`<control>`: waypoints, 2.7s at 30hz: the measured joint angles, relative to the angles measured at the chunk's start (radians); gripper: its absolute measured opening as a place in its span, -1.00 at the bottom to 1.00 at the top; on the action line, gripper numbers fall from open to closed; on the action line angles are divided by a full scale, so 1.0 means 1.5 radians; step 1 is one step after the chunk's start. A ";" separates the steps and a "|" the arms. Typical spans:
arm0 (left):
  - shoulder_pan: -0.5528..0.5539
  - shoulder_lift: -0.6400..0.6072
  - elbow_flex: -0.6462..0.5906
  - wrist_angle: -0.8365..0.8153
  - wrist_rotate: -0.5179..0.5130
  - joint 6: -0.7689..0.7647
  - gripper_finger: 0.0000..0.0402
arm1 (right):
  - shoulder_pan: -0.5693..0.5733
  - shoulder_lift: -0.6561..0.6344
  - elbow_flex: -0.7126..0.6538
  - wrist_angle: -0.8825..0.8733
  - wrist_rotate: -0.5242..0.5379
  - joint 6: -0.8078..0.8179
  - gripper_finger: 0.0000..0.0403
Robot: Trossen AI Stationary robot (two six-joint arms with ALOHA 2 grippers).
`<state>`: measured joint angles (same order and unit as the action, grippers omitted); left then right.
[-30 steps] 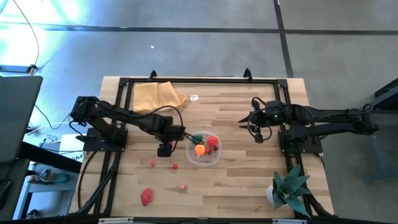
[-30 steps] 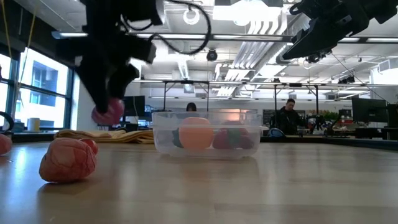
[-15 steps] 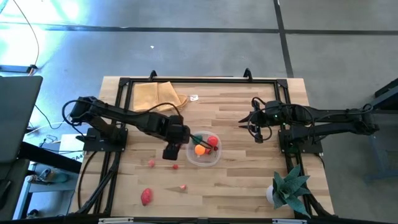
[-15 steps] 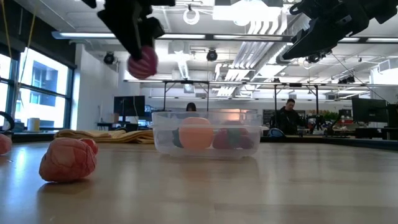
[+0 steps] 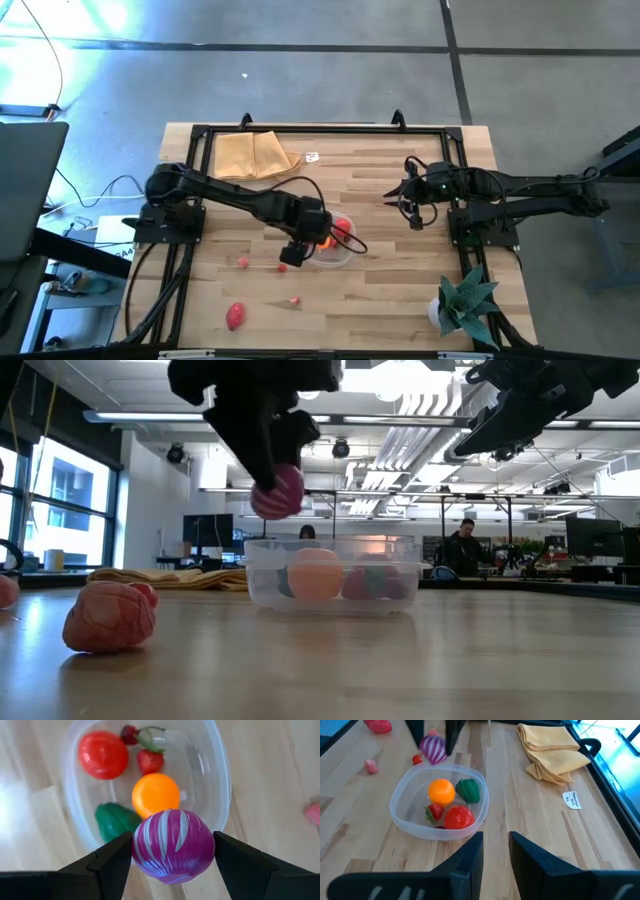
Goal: Pick and placing Produce into tupperware
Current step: Put the violet onion into the transparent bin, then put the red cherry into the transparent bin
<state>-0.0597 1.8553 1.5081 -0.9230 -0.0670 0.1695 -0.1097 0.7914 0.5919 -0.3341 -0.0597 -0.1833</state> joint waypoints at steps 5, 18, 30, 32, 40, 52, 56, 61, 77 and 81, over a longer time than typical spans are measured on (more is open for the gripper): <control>-0.001 0.039 0.011 0.031 0.029 0.014 0.27 | 0.000 0.000 0.000 -0.003 0.000 0.000 -0.59; -0.018 0.083 0.012 0.043 0.028 0.018 0.28 | 0.000 0.000 0.000 -0.011 0.000 0.000 -0.59; -0.017 0.107 0.011 0.052 0.027 0.018 0.28 | 0.000 0.000 0.000 -0.015 0.000 0.000 -0.59; -0.017 0.114 0.011 0.060 0.028 0.018 0.28 | 0.000 0.000 0.000 -0.016 0.000 0.000 -0.59; -0.017 0.117 0.011 0.054 0.013 0.019 0.29 | 0.000 0.000 0.000 -0.016 0.000 0.000 -0.59; -0.017 0.117 0.011 0.038 0.014 0.021 0.53 | 0.000 0.000 0.000 -0.016 0.000 0.000 -0.59; -0.017 0.117 0.011 0.038 0.014 0.023 0.57 | 0.000 0.000 0.000 -0.016 0.000 0.000 -0.59; -0.017 0.109 0.011 0.034 0.015 0.035 0.56 | 0.000 0.000 0.000 -0.016 0.000 0.000 -0.59; -0.017 0.079 0.161 -0.202 -0.080 -0.004 0.37 | 0.000 0.000 0.000 -0.016 0.000 0.000 -0.59; -0.030 0.062 0.161 -0.255 -0.081 -0.055 0.32 | 0.000 0.000 0.000 -0.015 0.000 0.000 -0.59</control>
<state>-0.1040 1.9487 1.7500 -1.3059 -0.1884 0.0872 -0.1097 0.7914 0.5919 -0.3573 -0.0597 -0.1833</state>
